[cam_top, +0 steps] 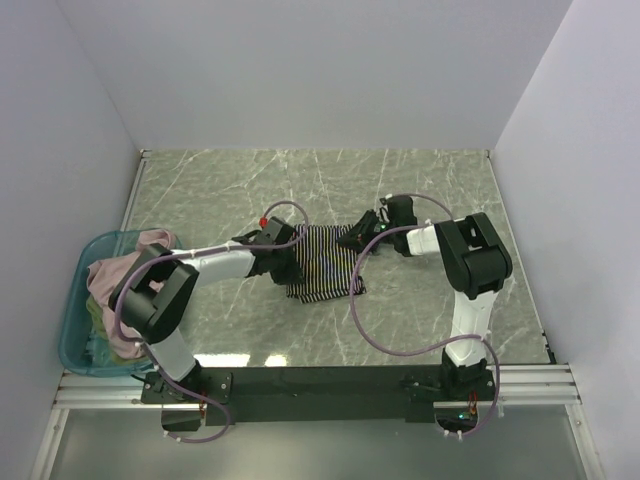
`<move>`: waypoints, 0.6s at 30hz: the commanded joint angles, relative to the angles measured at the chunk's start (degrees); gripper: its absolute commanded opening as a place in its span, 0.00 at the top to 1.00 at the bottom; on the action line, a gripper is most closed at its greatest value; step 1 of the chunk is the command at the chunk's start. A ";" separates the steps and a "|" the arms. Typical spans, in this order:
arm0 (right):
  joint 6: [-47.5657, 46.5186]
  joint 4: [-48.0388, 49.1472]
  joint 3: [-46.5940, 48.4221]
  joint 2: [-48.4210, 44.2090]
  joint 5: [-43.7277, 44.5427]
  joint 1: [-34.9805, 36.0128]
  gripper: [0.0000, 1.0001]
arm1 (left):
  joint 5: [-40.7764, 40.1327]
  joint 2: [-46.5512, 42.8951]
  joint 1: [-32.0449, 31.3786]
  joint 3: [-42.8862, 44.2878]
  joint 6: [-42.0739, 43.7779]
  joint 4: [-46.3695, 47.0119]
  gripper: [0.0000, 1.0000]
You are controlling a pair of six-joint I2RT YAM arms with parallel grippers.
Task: Fold and stack the tank tops
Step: Neatly place the folded tank top to the corner
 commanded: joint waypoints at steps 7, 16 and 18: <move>-3.23 -2.78 1.37 -3.44 0.40 -0.32 0.72 | -4.70 -6.17 -1.21 8.05 3.60 -7.16 0.57; -11.49 -13.51 4.98 -11.35 6.46 -0.23 0.66 | -8.24 -4.60 7.04 12.92 9.75 -12.91 0.41; -12.46 -14.40 5.15 -13.63 7.69 0.03 0.64 | -3.59 -0.58 7.40 13.97 13.08 -12.10 0.41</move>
